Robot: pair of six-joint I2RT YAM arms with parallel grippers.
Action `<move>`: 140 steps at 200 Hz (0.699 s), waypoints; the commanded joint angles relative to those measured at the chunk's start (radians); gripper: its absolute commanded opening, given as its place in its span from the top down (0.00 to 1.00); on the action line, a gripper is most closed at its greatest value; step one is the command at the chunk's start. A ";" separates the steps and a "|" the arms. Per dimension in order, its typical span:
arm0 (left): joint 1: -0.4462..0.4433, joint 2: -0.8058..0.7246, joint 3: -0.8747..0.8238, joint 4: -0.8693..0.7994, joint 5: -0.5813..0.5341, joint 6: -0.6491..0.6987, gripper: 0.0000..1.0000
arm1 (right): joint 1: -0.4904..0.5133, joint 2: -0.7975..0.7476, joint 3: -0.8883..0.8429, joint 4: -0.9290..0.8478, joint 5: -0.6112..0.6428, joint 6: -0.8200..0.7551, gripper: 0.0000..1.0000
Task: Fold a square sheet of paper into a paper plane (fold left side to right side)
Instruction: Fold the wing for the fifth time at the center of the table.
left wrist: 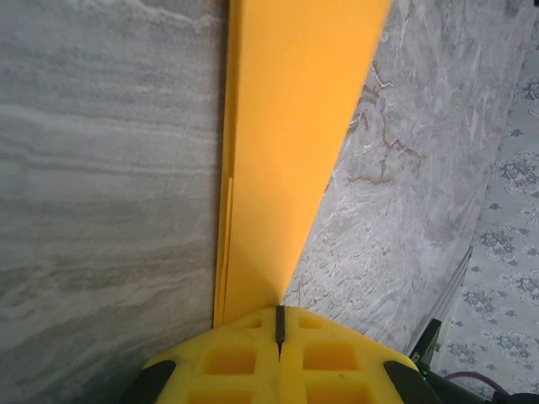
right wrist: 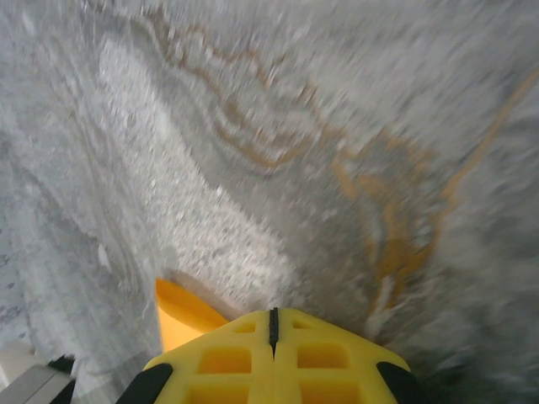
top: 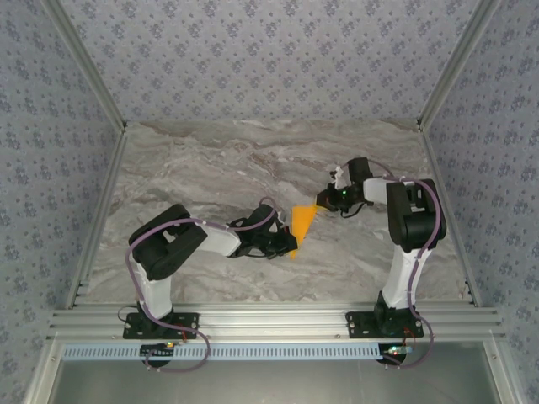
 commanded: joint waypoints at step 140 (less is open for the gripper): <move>-0.027 0.035 0.037 -0.249 -0.070 0.076 1.00 | 0.210 -0.172 -0.231 0.158 0.063 0.130 1.00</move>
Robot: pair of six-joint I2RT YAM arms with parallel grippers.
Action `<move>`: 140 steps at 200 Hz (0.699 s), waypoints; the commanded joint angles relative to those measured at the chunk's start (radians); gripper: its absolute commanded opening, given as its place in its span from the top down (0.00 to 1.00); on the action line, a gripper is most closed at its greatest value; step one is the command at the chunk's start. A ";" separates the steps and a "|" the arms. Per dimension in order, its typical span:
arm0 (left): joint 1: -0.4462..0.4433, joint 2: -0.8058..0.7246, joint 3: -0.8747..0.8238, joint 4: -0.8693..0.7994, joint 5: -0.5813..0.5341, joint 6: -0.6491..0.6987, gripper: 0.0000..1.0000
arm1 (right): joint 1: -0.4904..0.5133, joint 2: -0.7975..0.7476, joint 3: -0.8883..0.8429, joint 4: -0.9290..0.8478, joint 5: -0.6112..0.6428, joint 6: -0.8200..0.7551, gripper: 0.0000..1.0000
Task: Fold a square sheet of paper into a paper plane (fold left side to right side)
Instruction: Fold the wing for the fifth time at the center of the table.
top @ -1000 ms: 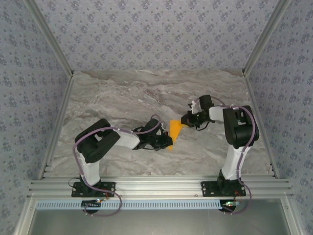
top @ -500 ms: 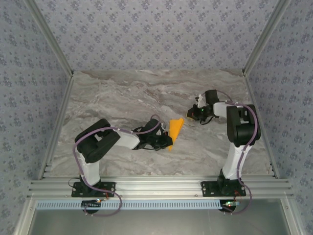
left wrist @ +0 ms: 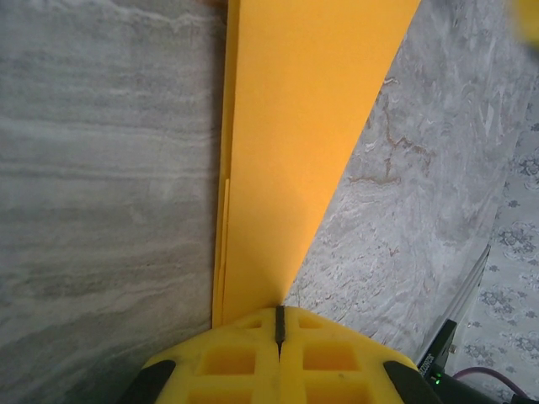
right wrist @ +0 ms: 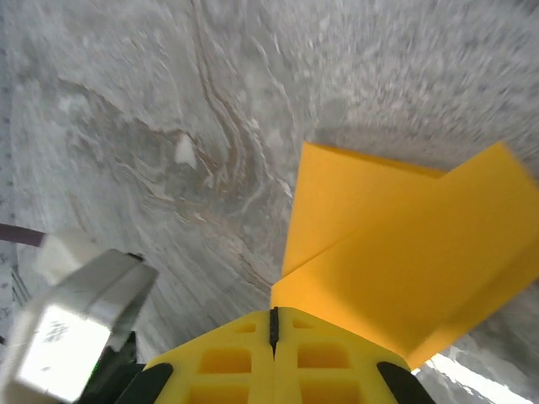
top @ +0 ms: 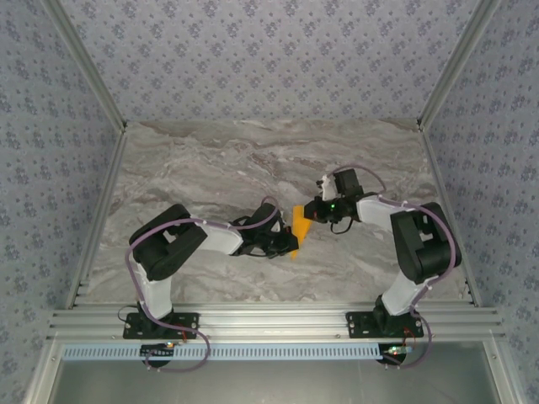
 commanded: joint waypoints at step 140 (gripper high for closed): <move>-0.046 -0.072 0.052 -0.137 0.071 0.111 0.92 | 0.023 0.150 0.045 -0.120 0.104 -0.010 1.00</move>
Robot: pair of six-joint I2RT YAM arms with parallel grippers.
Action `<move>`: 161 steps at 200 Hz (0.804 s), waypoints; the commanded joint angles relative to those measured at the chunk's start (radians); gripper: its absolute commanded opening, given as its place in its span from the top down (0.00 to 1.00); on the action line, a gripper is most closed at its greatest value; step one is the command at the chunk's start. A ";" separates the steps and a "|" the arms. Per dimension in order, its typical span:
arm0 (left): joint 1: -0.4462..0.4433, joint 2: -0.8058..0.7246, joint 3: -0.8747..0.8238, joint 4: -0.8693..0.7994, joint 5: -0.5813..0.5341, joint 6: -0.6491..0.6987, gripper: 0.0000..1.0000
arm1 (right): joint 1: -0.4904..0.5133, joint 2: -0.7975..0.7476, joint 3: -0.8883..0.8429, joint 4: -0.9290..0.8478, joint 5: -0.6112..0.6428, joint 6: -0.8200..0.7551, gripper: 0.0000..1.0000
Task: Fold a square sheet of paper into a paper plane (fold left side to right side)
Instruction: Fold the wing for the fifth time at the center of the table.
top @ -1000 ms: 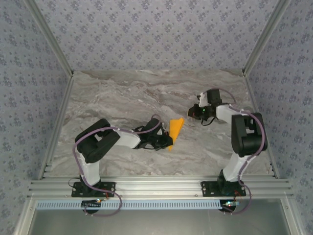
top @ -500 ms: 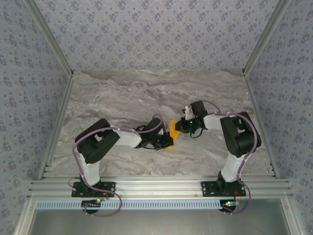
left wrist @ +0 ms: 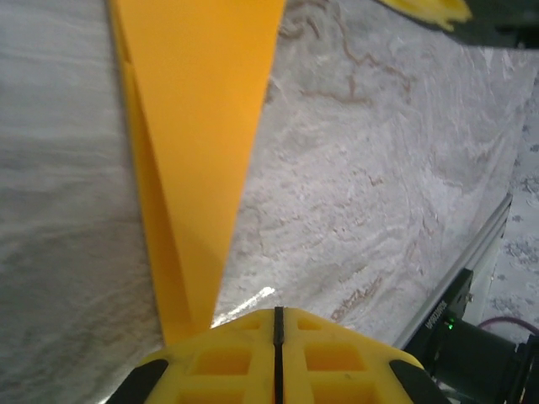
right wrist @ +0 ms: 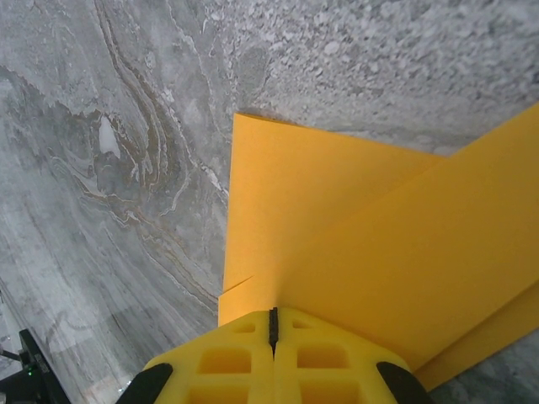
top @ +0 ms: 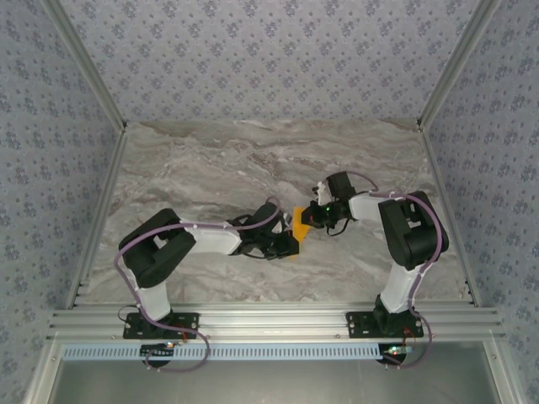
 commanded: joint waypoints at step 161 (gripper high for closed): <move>-0.010 0.046 -0.066 0.040 -0.043 -0.052 0.94 | 0.014 0.056 0.023 -0.136 0.132 -0.052 1.00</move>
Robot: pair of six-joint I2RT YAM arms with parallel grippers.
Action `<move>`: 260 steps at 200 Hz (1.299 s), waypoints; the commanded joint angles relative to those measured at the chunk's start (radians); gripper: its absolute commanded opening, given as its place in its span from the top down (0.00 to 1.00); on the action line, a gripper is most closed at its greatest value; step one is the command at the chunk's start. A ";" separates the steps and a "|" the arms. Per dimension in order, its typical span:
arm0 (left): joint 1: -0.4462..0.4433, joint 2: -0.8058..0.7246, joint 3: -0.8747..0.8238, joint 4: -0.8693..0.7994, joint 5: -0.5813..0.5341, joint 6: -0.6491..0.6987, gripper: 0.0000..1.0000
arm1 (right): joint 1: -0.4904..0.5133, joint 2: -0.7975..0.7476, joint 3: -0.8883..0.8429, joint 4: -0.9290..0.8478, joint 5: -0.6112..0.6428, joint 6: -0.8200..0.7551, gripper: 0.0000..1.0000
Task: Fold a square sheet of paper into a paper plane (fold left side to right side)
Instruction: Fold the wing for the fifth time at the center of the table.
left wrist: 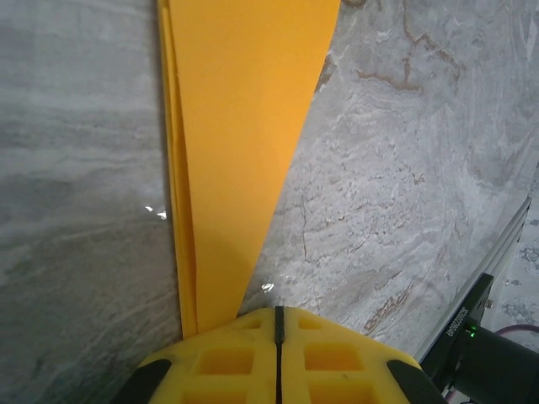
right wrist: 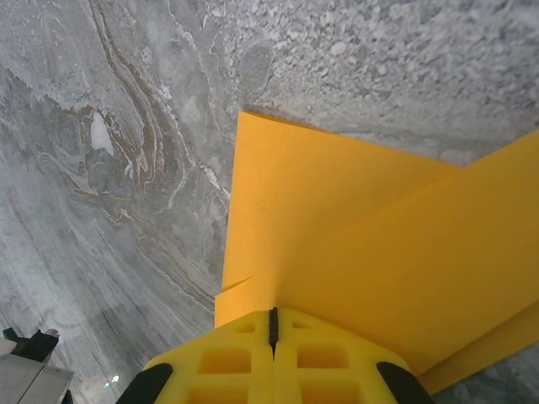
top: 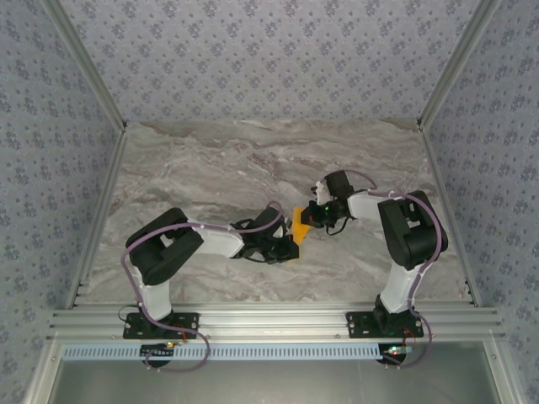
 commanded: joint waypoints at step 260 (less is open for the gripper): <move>0.067 0.039 0.135 -0.209 0.014 0.096 0.85 | 0.000 0.083 0.037 -0.162 0.126 -0.044 1.00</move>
